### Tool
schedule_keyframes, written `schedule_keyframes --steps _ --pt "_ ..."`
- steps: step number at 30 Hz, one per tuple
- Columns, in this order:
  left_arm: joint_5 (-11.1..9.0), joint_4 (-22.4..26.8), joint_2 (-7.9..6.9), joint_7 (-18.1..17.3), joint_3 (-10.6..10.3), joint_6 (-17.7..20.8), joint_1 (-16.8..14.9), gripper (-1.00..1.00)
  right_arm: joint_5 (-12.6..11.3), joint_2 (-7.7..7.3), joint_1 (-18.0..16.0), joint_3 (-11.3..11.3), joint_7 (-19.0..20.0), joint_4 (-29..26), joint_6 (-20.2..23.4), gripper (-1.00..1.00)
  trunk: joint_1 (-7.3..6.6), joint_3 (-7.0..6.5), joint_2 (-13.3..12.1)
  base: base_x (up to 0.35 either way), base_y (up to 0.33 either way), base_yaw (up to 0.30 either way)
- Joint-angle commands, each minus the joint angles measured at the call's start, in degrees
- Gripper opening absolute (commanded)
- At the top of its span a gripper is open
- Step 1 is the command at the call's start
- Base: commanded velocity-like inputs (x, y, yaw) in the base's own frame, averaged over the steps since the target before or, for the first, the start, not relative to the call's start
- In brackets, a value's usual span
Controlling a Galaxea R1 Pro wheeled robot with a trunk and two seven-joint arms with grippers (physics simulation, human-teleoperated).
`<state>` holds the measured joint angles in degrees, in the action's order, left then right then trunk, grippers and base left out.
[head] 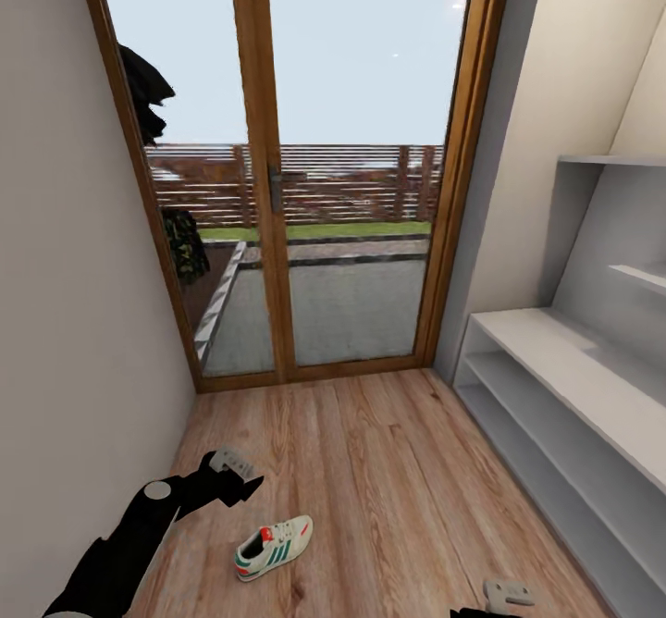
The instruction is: Pick up the two gym shoes and the two sandals from the corridor floor and place them onto the hallstand (shoe rack) in the corridor, making sure they are on the rack and not on the floor. Arrange them so the two gym shoes are next to each other and the two sandals are next to each other.
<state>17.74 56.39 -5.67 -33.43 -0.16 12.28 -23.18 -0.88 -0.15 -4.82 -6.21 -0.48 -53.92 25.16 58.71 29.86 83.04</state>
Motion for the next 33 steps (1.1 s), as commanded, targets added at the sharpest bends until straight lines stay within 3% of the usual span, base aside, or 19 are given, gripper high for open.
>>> schedule_keyframes --steps 1,15,21,33 --pt "0.2 0.1 0.06 -0.2 0.0 0.3 0.0 1.00 -0.1 0.02 0.0 0.0 -0.1 -0.1 0.3 1.00 0.01 0.06 0.0 0.139 0.285 0.000" --pt "0.2 0.0 0.39 -0.2 -0.1 0.3 0.0 1.00 -0.1 0.06 0.0 -0.1 -0.1 -0.3 0.3 1.00 0.01 0.06 0.0 0.201 0.232 -0.007" --pt "0.2 0.0 0.40 -0.2 -0.1 0.3 0.0 1.00 -0.1 0.06 0.0 -0.1 -0.1 -0.3 0.3 1.00 0.01 0.06 0.0 0.252 0.209 -0.217" --pt "0.2 0.0 0.57 -0.2 -0.2 0.3 0.0 1.00 -0.1 0.06 0.0 -0.1 -0.1 -0.3 0.4 1.00 0.01 0.06 0.0 0.193 0.032 -0.150"
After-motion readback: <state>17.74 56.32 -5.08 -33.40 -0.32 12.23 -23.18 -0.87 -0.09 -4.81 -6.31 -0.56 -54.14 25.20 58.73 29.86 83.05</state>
